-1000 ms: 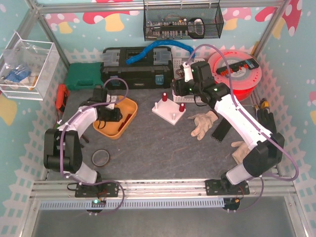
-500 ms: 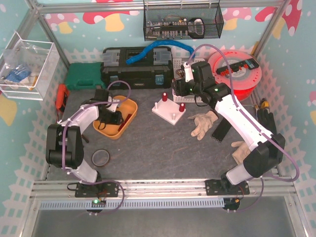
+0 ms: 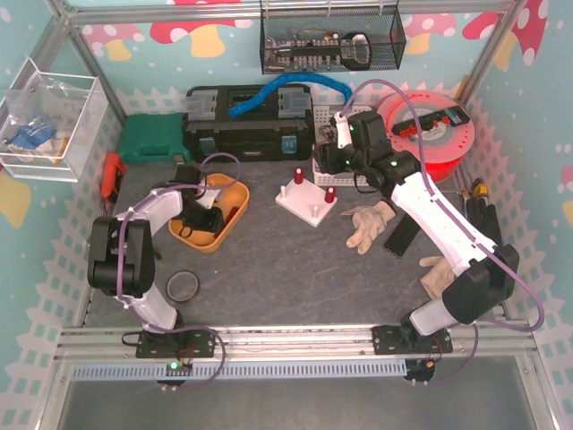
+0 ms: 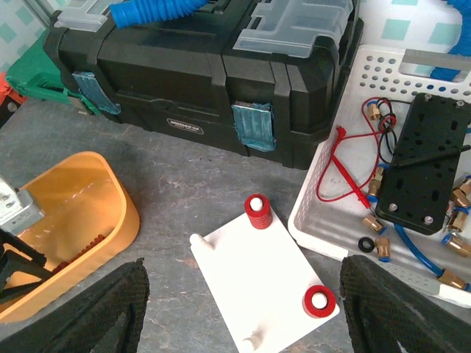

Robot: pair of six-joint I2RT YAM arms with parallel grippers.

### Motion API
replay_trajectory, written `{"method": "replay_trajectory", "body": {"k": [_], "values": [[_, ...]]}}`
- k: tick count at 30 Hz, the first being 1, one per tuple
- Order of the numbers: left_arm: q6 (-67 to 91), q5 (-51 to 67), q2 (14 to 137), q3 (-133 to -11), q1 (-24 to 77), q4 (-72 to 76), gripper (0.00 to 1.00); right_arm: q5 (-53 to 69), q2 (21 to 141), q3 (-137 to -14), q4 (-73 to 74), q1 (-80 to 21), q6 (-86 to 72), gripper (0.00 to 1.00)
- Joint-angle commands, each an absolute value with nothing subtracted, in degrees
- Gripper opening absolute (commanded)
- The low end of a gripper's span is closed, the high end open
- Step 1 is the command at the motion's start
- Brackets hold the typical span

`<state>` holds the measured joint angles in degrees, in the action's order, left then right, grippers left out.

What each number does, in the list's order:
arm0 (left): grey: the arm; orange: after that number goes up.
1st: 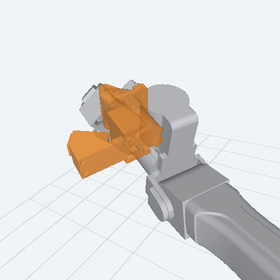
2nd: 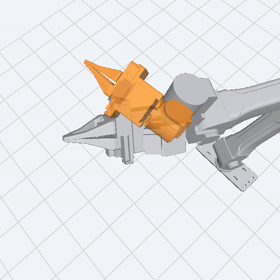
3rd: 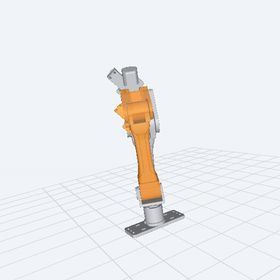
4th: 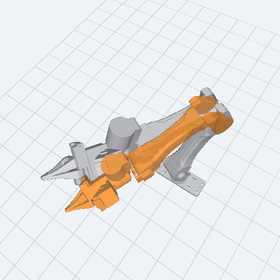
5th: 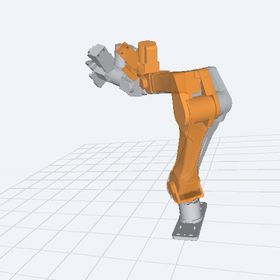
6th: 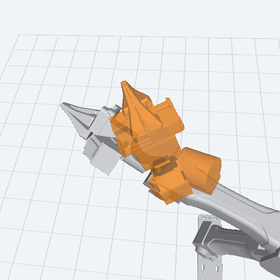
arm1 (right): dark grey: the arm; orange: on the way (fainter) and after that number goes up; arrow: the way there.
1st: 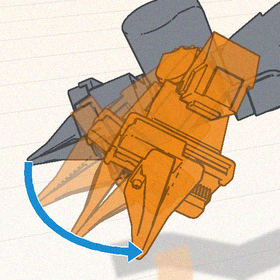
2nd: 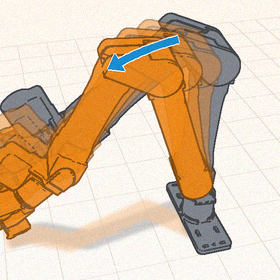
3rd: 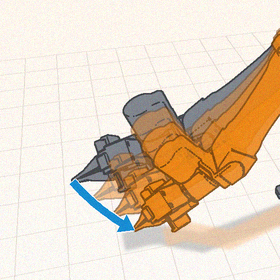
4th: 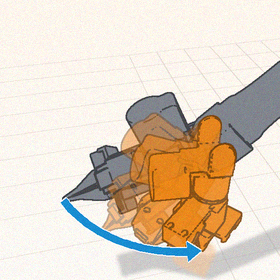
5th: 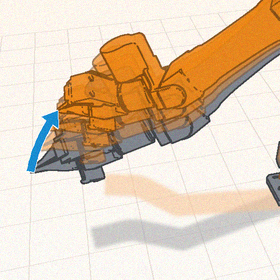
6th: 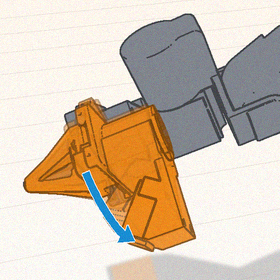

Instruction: Install the large spring

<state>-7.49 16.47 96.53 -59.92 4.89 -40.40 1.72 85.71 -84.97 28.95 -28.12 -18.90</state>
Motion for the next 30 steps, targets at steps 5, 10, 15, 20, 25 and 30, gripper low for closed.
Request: {"method": "replay_trajectory", "body": {"k": [5, 10, 15, 20, 25, 30], "values": [[-10.1, 12.0, 97.6, -61.1, 4.5, -41.0, 0.44, 0.0, 83.5, -84.6, 30.1, -27.9, -19.7, 0.72], [-10.4, 12.5, 96.8, -60.4, 4.5, -41.5, 0.44, -0.5, 83.0, -84.0, 30.2, -27.9, -20.4, 0.72], [-10.3, 12.4, 97.3, -60.2, 4.5, -42.3, 0.44, -0.5, 82.8, -83.6, 30.1, -27.9, -20.6, 0.72], [-9.7, 13.1, 96.8, -60.0, 4.5, -43.3, 0.47, -0.8, 82.5, -83.2, 30.1, -27.9, -20.7, 0.72], [-9.4, 13.4, 97.2, -58.9, 4.5, -43.4, 0.47, -0.9, 82.6, -83.1, 30.1, -27.9, -20.7, 0.72], [-9.2, 14.1, 97.9, -58.6, 4.5, -43.2, 0.42, -1.2, 82.7, -83.5, 30.1, -27.9, -20.4, 0.72]]}}
